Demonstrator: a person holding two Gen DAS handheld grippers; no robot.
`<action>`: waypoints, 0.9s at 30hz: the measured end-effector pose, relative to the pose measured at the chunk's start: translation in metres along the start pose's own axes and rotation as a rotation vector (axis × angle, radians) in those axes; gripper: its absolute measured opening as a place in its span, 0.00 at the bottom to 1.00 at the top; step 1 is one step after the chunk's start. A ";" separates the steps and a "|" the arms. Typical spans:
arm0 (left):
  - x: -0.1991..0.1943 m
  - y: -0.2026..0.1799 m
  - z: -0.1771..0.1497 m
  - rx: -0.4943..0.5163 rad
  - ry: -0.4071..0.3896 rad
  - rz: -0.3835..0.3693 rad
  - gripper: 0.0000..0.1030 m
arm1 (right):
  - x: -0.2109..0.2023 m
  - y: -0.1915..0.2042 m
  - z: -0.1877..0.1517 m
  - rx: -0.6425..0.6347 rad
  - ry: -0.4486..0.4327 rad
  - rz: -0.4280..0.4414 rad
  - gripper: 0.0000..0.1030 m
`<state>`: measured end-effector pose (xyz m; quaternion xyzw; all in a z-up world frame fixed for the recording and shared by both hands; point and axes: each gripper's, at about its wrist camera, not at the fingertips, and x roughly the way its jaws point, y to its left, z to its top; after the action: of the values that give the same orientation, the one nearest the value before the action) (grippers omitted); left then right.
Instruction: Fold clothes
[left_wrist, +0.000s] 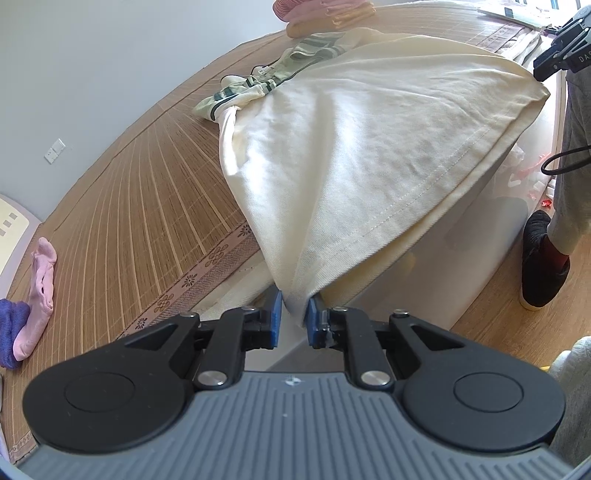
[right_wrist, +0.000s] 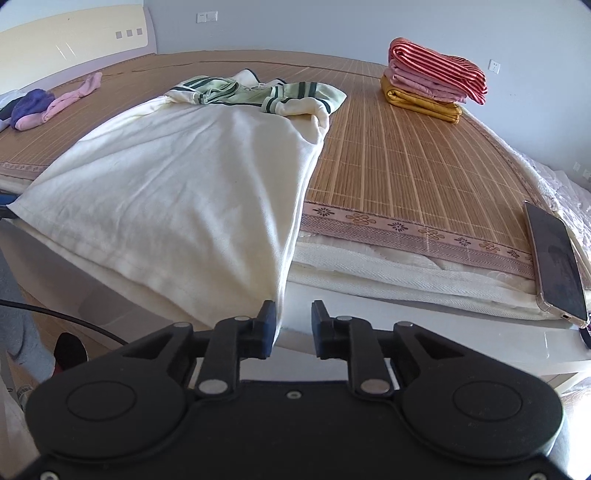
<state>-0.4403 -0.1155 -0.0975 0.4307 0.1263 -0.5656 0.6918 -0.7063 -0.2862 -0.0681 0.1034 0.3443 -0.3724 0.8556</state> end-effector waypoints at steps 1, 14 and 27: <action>-0.001 -0.001 -0.001 0.009 -0.001 -0.002 0.18 | -0.002 -0.001 0.000 0.007 -0.010 0.004 0.25; -0.023 0.009 -0.002 -0.082 -0.059 -0.053 0.29 | 0.005 0.097 0.045 -0.230 -0.229 0.520 0.44; -0.026 0.018 0.001 -0.107 -0.151 -0.127 0.29 | 0.042 0.218 0.042 -0.719 -0.271 0.407 0.54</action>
<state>-0.4332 -0.0985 -0.0719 0.3406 0.1312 -0.6316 0.6840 -0.5097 -0.1758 -0.0823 -0.1853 0.3094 -0.0629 0.9306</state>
